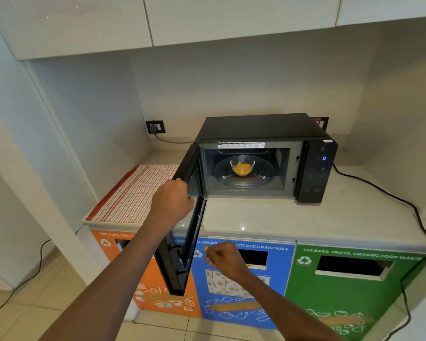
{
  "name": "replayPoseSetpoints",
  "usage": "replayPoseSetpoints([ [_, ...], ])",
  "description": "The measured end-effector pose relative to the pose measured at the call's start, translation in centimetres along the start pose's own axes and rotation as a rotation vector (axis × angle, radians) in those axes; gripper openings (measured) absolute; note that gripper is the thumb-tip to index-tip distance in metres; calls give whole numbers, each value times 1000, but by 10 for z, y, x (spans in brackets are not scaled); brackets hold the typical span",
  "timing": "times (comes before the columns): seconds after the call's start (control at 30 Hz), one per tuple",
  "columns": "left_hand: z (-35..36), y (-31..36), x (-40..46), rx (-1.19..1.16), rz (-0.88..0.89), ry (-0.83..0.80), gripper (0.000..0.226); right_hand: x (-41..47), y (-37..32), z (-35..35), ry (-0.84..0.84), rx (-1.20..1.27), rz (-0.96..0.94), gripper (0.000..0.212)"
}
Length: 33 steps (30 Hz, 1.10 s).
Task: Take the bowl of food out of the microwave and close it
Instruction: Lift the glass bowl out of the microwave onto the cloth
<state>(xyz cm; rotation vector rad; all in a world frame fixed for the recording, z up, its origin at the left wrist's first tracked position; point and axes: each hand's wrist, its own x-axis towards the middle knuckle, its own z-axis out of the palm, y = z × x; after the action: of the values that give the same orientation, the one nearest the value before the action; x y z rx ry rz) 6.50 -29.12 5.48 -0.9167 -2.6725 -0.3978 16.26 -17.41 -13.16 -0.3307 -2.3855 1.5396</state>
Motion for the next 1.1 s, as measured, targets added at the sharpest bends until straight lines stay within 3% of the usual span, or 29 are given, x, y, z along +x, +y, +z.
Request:
replayPoseSetpoints([
  [0.23, 32, 47, 29, 180, 24, -72, 41, 45, 38, -65, 68, -18, 108, 36],
  [0.37, 56, 72, 65, 47, -94, -160, 27, 79, 59, -111, 126, -53, 138, 26],
  [0.5, 83, 80, 95, -159, -224, -161, 30, 104, 73, -148, 207, -64, 145, 23],
  [0.67, 125, 82, 131, -350, -309, -106, 34, 143, 89, -192, 298, -83, 175, 35],
  [0.8, 157, 86, 151, -411, -377, -44, 52, 170, 94, -216, 332, -129, 176, 41],
  [0.87, 169, 89, 160, -475, -448, -46, 44, 183, 94, -225, 358, -176, 157, 49],
  [1.1, 214, 93, 187, -558, -443, 5, 23, 233, 104, -236, 386, -270, 137, 24],
])
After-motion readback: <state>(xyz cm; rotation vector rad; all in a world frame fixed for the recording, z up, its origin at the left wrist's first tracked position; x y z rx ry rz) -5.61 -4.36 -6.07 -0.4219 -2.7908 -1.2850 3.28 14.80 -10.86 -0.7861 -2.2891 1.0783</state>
